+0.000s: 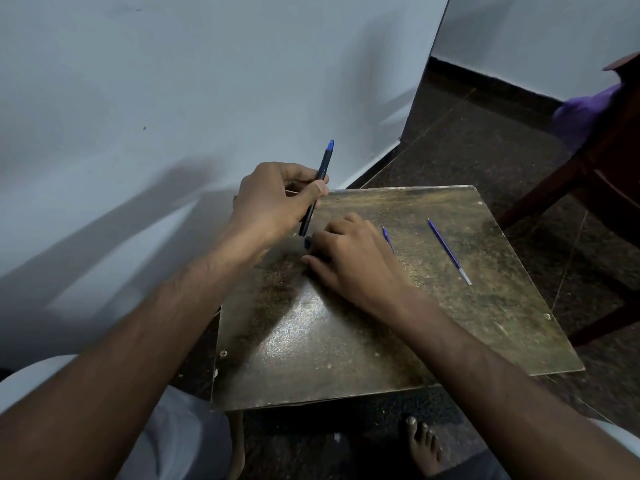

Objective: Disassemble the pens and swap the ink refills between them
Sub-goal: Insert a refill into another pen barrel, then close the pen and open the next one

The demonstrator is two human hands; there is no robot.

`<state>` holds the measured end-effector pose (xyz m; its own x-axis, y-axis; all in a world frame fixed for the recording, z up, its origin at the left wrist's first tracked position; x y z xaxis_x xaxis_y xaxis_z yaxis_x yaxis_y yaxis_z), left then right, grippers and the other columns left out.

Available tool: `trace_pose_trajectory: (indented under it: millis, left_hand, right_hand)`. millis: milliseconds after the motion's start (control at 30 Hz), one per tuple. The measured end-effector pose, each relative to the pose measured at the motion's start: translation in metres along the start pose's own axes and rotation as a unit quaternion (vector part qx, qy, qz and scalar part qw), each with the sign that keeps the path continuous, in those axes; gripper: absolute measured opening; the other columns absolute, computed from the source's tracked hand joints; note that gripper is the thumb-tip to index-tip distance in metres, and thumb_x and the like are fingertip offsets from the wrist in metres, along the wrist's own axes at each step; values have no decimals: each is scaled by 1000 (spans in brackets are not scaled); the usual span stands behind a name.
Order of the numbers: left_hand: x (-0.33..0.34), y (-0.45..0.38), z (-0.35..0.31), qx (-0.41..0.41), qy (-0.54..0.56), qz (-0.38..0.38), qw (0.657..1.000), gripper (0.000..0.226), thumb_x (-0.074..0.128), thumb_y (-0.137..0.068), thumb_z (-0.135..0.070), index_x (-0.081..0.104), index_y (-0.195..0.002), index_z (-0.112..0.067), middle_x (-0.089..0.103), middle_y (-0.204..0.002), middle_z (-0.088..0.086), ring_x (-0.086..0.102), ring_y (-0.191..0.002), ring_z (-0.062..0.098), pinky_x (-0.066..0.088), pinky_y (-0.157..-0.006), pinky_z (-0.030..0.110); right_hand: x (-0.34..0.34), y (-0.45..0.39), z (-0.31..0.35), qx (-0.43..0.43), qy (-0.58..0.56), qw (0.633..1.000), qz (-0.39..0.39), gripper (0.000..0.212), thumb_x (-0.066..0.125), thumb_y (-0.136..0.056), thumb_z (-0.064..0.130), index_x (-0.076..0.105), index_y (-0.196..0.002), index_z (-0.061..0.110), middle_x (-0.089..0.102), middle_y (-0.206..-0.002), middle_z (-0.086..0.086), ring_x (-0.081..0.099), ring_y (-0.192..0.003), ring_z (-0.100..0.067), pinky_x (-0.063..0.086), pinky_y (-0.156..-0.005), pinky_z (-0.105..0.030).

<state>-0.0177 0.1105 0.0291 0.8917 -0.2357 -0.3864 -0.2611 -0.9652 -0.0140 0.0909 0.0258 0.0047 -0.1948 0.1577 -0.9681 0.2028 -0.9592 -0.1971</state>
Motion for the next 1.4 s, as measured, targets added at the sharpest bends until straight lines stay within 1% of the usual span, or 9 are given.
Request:
trace_pose_trajectory:
  millis: [167, 233, 333, 400, 533, 667, 967, 1167, 1400]
  left_hand:
    - [2, 2, -2, 10, -2, -10, 1000, 11, 79, -99, -32, 85, -107, -30, 85, -91, -7, 82, -87, 8, 67, -93, 43]
    - [-2, 2, -4, 14, -1, -25, 1000, 11, 79, -98, -34, 85, -107, -31, 84, -92, -9, 82, -90, 9, 67, -94, 43]
    - [-7, 3, -8, 26, 3, -39, 999, 12, 79, -98, -35, 86, -107, -32, 84, -89, -11, 81, -89, 7, 66, -95, 41]
    - [-6, 3, -7, 31, -8, -34, 999, 12, 79, -97, -38, 86, -106, -34, 83, -88, -14, 79, -87, 1, 65, -91, 32]
    - [15, 6, -7, 60, -64, 19, 996, 9, 83, -95, -39, 85, -104, -37, 79, -83, -24, 73, -80, -15, 51, -71, 2]
    - [33, 11, -9, 81, -102, 58, 990, 9, 85, -93, -38, 83, -101, -40, 76, -80, -25, 66, -69, -20, 43, -61, -2]
    - [43, 14, -14, 103, -125, 76, 984, 12, 87, -92, -33, 85, -102, -37, 74, -75, -23, 66, -67, -19, 42, -59, -2]
    - [44, 17, -14, 103, -131, 75, 983, 13, 86, -93, -30, 87, -106, -34, 75, -77, -23, 66, -67, -21, 44, -60, -2]
    - [46, 22, -14, 115, -150, 67, 980, 13, 85, -95, -22, 87, -106, -27, 67, -75, -31, 63, -68, -28, 43, -63, -5]
  right_hand:
    - [-3, 1, -3, 32, -45, 998, 7, 13, 73, -98, 20, 68, -103, 10, 72, -101, -16, 63, -100, -40, 51, -81, -48]
    - [-2, 1, -8, 44, -75, 996, 1, 16, 71, -99, 19, 66, -112, 10, 72, -110, -12, 64, -103, -34, 52, -86, -46]
    - [-17, 5, -37, 120, -156, 979, -56, 20, 69, -102, 22, 69, -121, 16, 71, -107, 2, 64, -92, -15, 48, -81, -29]
    - [-28, 12, -67, 200, -265, 938, -98, 15, 69, -103, 23, 71, -118, 22, 72, -100, 9, 69, -86, -12, 53, -80, -28]
    - [-49, 25, -111, 280, -519, 775, -230, 16, 63, -108, 22, 67, -121, 12, 80, -105, -1, 77, -90, -7, 59, -77, -28]
    - [-57, 25, -120, 243, -593, 716, -277, 23, 64, -109, 18, 62, -121, -2, 81, -105, -14, 79, -93, -19, 61, -79, -32]
    - [-50, 25, -120, 228, -581, 744, -238, 29, 66, -107, 17, 59, -123, -6, 83, -103, -17, 79, -87, -21, 62, -76, -31]
    - [-34, 19, -117, 227, -583, 761, -173, 10, 74, -102, 19, 71, -103, 9, 81, -89, -5, 77, -84, -18, 61, -76, -29]
    - [-11, 12, -107, 218, -611, 755, -96, 11, 79, -97, 19, 77, -96, 8, 76, -82, -2, 68, -73, -9, 58, -73, -26]
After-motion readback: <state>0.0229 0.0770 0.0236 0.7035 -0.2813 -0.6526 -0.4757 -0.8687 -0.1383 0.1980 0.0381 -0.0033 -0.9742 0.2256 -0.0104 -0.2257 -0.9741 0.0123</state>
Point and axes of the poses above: each hand's wrist, its own y-axis away from the middle knuckle, its own x-axis out of the palm, z = x × y, the point moved 8 cm from there along -y, towards the middle knuckle
